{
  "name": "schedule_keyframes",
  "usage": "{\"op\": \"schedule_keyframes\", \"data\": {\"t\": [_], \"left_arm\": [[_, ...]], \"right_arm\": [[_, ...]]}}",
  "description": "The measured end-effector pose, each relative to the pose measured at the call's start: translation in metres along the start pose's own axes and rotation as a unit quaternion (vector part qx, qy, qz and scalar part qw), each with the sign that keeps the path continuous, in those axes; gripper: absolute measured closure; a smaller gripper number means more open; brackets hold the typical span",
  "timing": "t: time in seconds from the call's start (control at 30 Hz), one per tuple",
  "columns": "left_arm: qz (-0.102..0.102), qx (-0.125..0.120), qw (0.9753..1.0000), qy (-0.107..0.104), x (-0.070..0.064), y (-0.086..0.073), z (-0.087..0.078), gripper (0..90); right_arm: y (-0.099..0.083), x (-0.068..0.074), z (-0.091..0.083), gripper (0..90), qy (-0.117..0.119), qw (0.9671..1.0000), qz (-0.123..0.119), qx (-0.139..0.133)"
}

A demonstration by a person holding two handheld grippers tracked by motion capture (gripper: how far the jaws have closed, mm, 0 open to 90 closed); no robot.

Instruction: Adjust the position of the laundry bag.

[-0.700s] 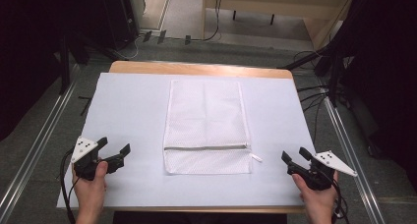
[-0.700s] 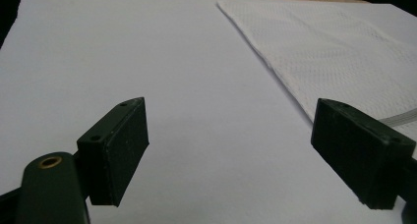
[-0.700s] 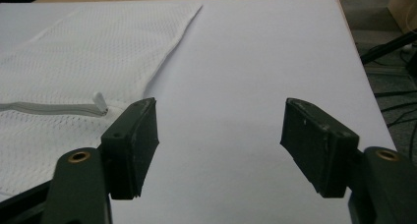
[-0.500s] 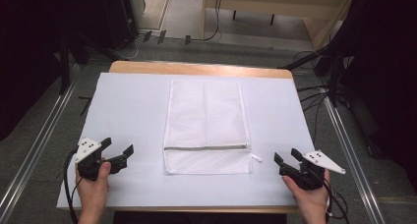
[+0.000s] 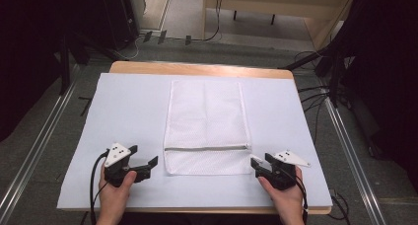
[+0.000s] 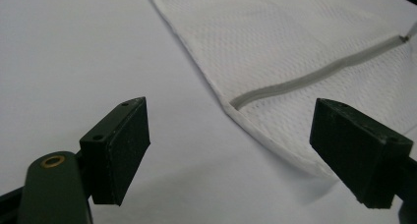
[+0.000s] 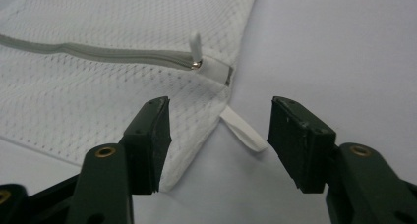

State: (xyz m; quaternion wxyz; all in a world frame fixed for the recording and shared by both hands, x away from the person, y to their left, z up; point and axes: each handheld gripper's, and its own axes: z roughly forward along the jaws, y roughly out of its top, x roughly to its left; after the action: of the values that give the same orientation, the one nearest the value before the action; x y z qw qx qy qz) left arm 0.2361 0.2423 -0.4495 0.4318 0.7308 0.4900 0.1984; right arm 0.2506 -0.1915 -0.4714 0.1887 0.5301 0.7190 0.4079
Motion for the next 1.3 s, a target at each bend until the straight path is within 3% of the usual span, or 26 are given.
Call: {"op": "schedule_keyframes", "data": {"t": [0.1,0.2,0.3,0.4,0.53,0.6,0.7,0.87,1.03,1.17,1.3], "left_arm": [[0.001,0.006,0.9999,-0.010,-0.007,-0.001,0.004,15.4],[-0.007,0.015,0.9996,-0.022,-0.012,-0.003,0.008,15.4],[-0.005,0.034,0.9993,-0.014,-0.020,-0.003,0.013,15.4],[0.003,0.042,0.9990,-0.013,-0.022,-0.003,0.015,15.4],[-0.009,0.041,0.9991,-0.003,-0.019,-0.003,0.013,15.5],[-0.019,0.035,0.9992,0.000,-0.019,-0.003,0.012,20.4],[-0.030,0.036,0.9989,-0.004,-0.023,-0.006,0.010,29.4],[-0.009,0.053,0.9986,0.000,-0.030,-0.007,0.012,29.9],[-0.010,0.071,0.9973,-0.013,-0.033,-0.009,0.015,39.8],[0.005,0.088,0.9960,-0.010,-0.041,-0.013,0.015,45.5],[0.026,0.109,0.9937,-0.006,-0.049,-0.015,0.019,62.3]], "right_arm": [[-0.002,0.008,0.004,46.7,0.008,0.9998,-0.010,0.016],[-0.006,0.011,0.011,49.7,-0.012,0.9990,-0.016,0.040],[-0.007,0.014,0.012,54.0,-0.019,0.9986,-0.022,0.044],[-0.008,0.015,0.013,63.8,-0.034,0.9977,-0.036,0.046],[-0.009,0.015,0.012,82.2,-0.011,0.9982,-0.039,0.045],[-0.010,0.016,0.012,88.7,-0.003,0.9981,-0.042,0.044],[-0.010,0.018,0.011,90.0,-0.002,0.9977,-0.052,0.044],[-0.012,0.015,0.007,90.0,0.016,0.9976,-0.046,0.048],[-0.022,0.021,-0.005,90.0,0.034,0.9965,-0.052,0.056],[-0.027,0.026,-0.011,90.0,0.034,0.9957,-0.063,0.059],[-0.032,0.030,-0.018,90.0,0.038,0.9950,-0.068,0.062]]}}
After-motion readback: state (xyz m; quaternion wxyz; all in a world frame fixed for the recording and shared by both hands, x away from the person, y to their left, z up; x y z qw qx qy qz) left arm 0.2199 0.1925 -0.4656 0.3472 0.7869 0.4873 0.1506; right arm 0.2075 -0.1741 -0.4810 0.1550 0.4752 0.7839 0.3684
